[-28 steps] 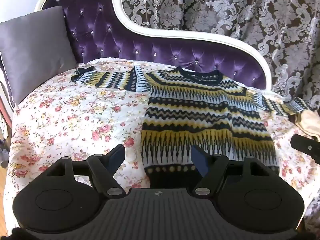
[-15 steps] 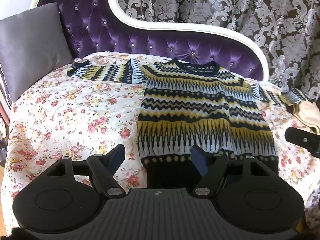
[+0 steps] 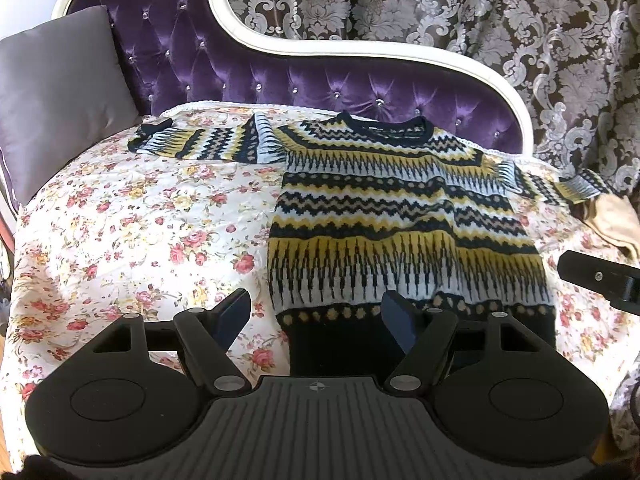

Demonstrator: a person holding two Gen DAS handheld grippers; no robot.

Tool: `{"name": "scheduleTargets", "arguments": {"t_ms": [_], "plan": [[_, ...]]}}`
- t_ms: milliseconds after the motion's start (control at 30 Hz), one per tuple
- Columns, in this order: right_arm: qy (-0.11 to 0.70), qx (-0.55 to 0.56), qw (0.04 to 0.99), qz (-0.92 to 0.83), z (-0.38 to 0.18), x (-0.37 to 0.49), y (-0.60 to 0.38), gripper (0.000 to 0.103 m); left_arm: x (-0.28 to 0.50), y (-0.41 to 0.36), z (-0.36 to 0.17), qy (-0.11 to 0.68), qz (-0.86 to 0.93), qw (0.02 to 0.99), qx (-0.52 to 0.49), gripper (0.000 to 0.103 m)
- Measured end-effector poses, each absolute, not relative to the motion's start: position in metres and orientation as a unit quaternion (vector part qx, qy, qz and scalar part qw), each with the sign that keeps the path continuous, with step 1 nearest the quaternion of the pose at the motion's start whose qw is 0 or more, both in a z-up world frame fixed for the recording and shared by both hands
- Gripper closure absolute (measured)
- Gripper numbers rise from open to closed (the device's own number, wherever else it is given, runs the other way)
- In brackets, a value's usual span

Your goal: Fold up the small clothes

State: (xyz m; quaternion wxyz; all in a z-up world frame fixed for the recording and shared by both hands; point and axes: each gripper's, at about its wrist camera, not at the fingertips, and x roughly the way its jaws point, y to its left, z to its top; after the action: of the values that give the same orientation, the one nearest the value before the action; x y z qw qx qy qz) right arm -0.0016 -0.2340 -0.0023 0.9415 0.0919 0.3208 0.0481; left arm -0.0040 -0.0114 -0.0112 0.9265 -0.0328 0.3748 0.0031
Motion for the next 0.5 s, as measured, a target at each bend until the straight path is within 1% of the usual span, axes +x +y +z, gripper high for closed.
{"name": "scheduleTargets", "arguments": {"t_ms": [500], "plan": [[0.321, 0.093, 0.941, 0.049, -0.0036, 0.0002, -0.234, 0.001, -0.0047, -0.0149, -0.0138, 0.377, 0.0, 0.926, -0.032, 0.032]]}}
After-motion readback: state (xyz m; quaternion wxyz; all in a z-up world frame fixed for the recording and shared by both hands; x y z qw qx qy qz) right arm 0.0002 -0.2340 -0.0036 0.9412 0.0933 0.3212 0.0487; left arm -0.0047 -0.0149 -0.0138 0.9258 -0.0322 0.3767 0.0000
